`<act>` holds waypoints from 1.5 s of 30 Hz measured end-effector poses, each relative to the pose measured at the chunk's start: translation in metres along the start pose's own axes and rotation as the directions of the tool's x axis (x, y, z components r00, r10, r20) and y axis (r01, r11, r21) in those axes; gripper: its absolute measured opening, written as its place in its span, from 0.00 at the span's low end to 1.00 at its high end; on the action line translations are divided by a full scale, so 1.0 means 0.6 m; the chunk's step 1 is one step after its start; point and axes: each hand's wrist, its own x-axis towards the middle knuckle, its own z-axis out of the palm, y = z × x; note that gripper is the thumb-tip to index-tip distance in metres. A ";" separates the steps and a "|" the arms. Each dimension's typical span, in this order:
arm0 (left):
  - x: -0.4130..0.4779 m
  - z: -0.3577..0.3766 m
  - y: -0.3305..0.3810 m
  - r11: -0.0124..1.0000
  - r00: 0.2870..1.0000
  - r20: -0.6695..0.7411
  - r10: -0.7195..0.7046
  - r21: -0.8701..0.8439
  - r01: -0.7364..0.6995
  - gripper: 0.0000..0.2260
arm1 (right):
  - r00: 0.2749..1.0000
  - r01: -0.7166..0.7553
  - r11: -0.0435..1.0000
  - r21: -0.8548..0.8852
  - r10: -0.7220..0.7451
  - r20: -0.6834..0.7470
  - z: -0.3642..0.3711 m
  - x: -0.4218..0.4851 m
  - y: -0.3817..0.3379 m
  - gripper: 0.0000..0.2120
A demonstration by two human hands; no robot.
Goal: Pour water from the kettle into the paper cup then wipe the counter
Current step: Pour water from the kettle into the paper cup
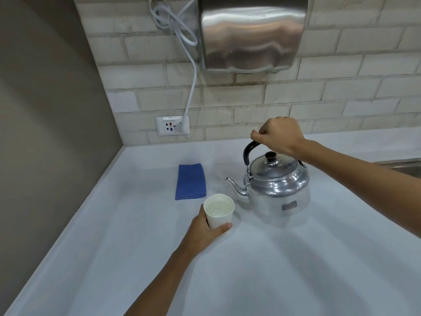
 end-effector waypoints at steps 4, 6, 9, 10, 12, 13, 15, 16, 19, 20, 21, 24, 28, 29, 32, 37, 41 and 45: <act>0.000 0.001 -0.003 1.000 1.000 0.003 -0.019 -0.010 0.019 0.31 | 0.988 -0.154 0.984 0.092 0.153 0.019 0.030 0.021 0.022 0.24; -0.001 0.001 -0.003 1.000 1.000 0.008 -0.020 -0.018 0.020 0.31 | 0.976 -0.218 0.966 0.138 0.214 0.039 0.045 0.034 0.030 0.24; 0.000 0.001 -0.003 0.999 1.000 0.014 -0.023 -0.030 0.023 0.30 | 0.957 -0.289 0.934 0.210 0.284 0.057 0.069 0.053 0.037 0.24; 0.000 0.001 -0.003 0.999 1.000 0.014 -0.024 -0.027 0.024 0.30 | 0.951 -0.309 0.922 0.234 0.304 0.057 0.077 0.059 0.038 0.24; 0.000 0.002 -0.005 0.999 1.000 0.016 -0.024 -0.022 0.025 0.30 | 0.940 -0.338 0.903 0.267 0.335 0.059 0.094 0.071 0.038 0.24; 0.000 0.002 -0.006 0.999 1.000 0.016 -0.024 -0.021 0.024 0.31 | 0.937 -0.347 0.896 0.276 0.345 0.058 0.102 0.077 0.037 0.24; 0.000 0.003 -0.008 1.000 1.000 0.015 -0.024 -0.013 0.025 0.31 | 0.932 -0.358 0.888 0.287 0.358 0.055 0.116 0.089 0.036 0.24; 0.000 0.003 -0.009 1.000 1.000 0.014 -0.024 -0.011 0.024 0.32 | 0.931 -0.359 0.887 0.291 0.360 0.055 0.123 0.095 0.035 0.24; 0.000 0.003 -0.008 1.000 1.000 0.011 -0.027 -0.007 0.027 0.34 | 0.933 -0.358 0.889 0.286 0.354 0.066 0.138 0.112 0.035 0.24; 0.000 0.003 -0.008 1.000 1.000 0.010 -0.029 -0.002 0.029 0.35 | 0.934 -0.356 0.890 0.284 0.351 0.070 0.142 0.116 0.035 0.24; 0.000 0.003 -0.009 1.000 0.999 0.010 -0.031 0.001 0.031 0.35 | 0.935 -0.353 0.892 0.283 0.347 0.073 0.146 0.120 0.035 0.24; -0.001 0.003 -0.009 0.999 0.999 0.012 -0.037 0.003 0.037 0.36 | 0.936 -0.351 0.894 0.279 0.342 0.083 0.159 0.128 0.037 0.24; -0.001 0.003 -0.008 0.999 0.999 0.010 -0.048 0.008 0.048 0.36 | 0.938 -0.347 0.901 0.261 0.330 0.106 0.174 0.135 0.039 0.24; -0.002 0.003 -0.007 0.999 0.999 0.013 -0.050 0.009 0.050 0.36 | 0.939 -0.344 0.903 0.257 0.327 0.108 0.177 0.137 0.039 0.24; -0.002 0.003 -0.005 0.998 0.998 0.015 -0.055 0.010 0.055 0.36 | 0.941 -0.339 0.907 0.250 0.320 0.114 0.184 0.140 0.042 0.24; -0.003 0.003 -0.001 0.998 0.998 0.019 -0.057 0.009 0.057 0.37 | 0.941 -0.336 0.909 0.246 0.314 0.124 0.194 0.143 0.047 0.24; -0.003 0.002 0.002 0.998 0.998 0.026 -0.058 0.004 0.057 0.37 | 0.943 -0.331 0.906 0.263 0.312 0.115 0.197 0.145 0.049 0.24; -0.004 0.001 0.003 0.998 0.998 0.027 -0.059 0.001 0.059 0.37 | 0.948 -0.319 0.910 0.265 0.304 0.098 0.202 0.145 0.049 0.25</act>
